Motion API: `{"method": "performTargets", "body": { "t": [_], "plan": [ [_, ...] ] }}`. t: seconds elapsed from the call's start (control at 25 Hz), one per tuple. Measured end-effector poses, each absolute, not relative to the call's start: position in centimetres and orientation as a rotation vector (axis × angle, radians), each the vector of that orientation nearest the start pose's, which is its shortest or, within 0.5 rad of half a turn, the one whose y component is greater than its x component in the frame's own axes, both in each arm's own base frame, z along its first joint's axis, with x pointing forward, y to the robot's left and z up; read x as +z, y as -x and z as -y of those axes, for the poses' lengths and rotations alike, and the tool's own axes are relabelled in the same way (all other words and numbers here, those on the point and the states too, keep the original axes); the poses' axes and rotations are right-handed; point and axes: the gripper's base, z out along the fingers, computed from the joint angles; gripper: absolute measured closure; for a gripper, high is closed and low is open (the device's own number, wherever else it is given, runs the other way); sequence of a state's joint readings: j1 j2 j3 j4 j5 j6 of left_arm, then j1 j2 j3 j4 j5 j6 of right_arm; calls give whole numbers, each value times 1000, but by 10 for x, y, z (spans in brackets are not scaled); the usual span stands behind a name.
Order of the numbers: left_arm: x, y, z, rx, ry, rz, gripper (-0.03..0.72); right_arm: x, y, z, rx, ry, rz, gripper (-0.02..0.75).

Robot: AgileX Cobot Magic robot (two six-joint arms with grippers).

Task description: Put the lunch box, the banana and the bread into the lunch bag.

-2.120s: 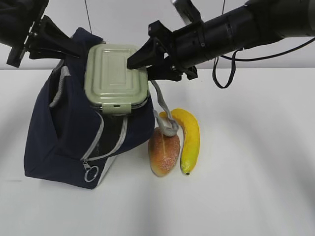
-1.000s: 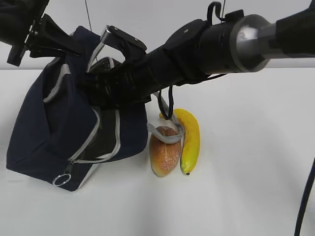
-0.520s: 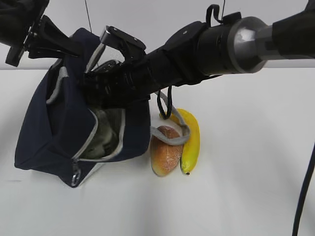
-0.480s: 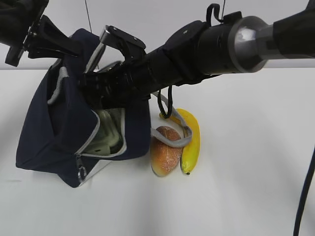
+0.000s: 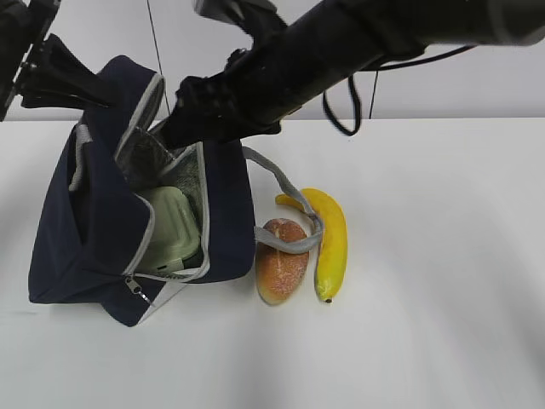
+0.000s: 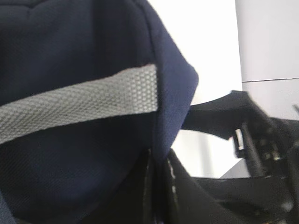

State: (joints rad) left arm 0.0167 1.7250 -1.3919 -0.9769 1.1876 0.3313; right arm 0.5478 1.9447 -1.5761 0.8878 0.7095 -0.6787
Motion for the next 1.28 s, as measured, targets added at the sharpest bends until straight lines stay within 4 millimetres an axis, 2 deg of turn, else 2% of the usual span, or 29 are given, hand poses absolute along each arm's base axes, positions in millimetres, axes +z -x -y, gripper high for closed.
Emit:
{"method": "performTargets", "body": {
  "t": [0.12,0.32,0.48,0.6,0.72,0.88,1.2,1.28],
  "plan": [
    [300,-352,55,-1195,17,-2610,701,280,-356,-241,805,869,-2334,151],
    [294,-351,49,-1082,-31,-2675,701,277,-356,-199,491,857,-2596,152],
    [292,-350,47,-1037,-42,-2698,701,271,-355,-181,234,782,-2751,151],
    [293,-350,47,-1040,-41,-2697,701,270,-357,-174,132,701,-2777,152],
    [294,-350,48,-1064,-31,-2687,701,265,-360,-174,114,656,-2800,152],
    [294,-350,48,-1070,-29,-2684,701,243,-368,-175,96,630,-2857,151],
    [294,-350,48,-1071,-28,-2684,701,212,-388,-156,105,489,-2928,150],
    [294,-350,48,-1071,-28,-2684,701,208,-391,-157,125,473,-2920,150]
  ]
}}
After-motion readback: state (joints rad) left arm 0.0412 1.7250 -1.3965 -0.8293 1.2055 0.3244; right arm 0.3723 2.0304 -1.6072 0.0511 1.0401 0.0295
